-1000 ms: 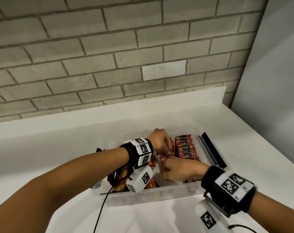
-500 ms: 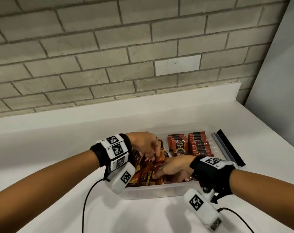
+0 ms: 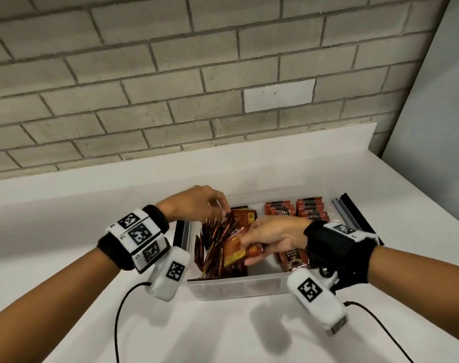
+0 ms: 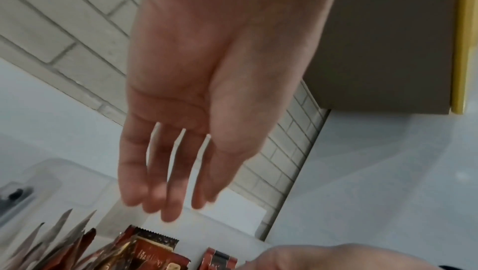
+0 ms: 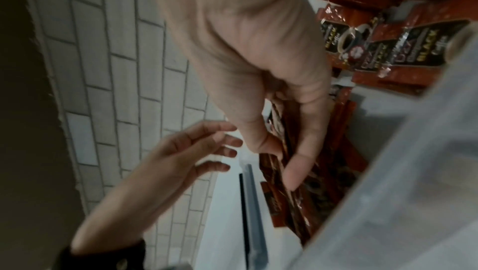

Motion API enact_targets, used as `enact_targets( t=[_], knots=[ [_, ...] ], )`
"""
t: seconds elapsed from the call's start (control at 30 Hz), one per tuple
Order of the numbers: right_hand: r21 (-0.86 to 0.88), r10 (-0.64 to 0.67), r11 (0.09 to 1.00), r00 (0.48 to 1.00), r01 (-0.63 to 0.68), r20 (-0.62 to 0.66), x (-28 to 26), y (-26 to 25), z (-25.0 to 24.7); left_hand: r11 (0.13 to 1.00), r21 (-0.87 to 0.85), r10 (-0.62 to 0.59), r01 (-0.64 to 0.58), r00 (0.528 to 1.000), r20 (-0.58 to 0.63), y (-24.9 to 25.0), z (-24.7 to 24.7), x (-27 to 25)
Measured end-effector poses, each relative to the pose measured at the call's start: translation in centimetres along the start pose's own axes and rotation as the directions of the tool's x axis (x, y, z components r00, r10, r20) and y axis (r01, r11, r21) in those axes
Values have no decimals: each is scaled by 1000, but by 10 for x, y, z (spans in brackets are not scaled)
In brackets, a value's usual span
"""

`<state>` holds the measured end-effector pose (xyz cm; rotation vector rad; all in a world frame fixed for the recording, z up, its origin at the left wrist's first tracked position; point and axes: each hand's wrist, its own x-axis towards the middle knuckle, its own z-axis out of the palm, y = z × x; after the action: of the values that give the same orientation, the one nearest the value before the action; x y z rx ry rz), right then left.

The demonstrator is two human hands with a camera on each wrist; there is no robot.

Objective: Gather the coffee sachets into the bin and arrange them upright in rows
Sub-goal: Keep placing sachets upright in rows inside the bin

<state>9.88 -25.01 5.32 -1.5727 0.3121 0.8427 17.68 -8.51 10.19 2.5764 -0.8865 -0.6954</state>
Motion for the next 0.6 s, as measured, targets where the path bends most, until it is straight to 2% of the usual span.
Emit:
enact_targets(
  t=[0.07, 0.13, 0.17, 0.23, 0.3, 0.33, 0.37, 0.4, 0.43, 0.5, 0.57, 0.6],
  knots=[
    [9, -26, 1000, 999, 26, -19, -13, -9, -8, 998, -54, -41, 35, 992, -117, -1, 0, -8],
    [22, -66, 998, 997, 67, -32, -25, -17, -14, 979, -189, -105, 70, 978, -180, 1, 4, -15],
    [30, -94, 995, 995, 95, -34, -31, -21, -16, 953, -294, -128, 73, 977, -170, 4, 8, -17],
    [44, -167, 985, 986, 168, -18, -40, -27, -17, 846, -530, -116, 58, 990, -78, 14, 17, -20],
    [74, -243, 968, 970, 241, 9, -46, -30, -15, 664, -748, -23, 4, 1000, -15, 27, 29, -18],
    [117, -278, 955, 961, 274, 17, -47, -32, -14, 518, -855, -9, -26, 999, -36, 33, 36, -15],
    [164, -309, 939, 951, 302, 18, -46, -33, -12, 330, -942, -35, -57, 997, -72, 38, 41, -12],
    [213, -335, 922, 942, 324, 17, -45, -33, -11, 144, -983, -83, -110, 989, -123, 42, 45, -9],
    [247, -363, 904, 932, 348, 14, -43, -33, -10, 2, -985, -129, -174, 976, -172, 45, 48, -6],
    [303, -400, 872, 917, 383, -8, -40, -34, -9, -178, -947, -183, -267, 955, -235, 51, 51, -3],
    [337, -398, 863, 917, 377, -8, -37, -36, -6, -283, -915, -206, -288, 950, -235, 55, 55, -4],
    [323, -389, 872, 921, 368, -2, -36, -36, -4, -301, -909, -201, -287, 951, -234, 56, 57, -5]
  ],
)
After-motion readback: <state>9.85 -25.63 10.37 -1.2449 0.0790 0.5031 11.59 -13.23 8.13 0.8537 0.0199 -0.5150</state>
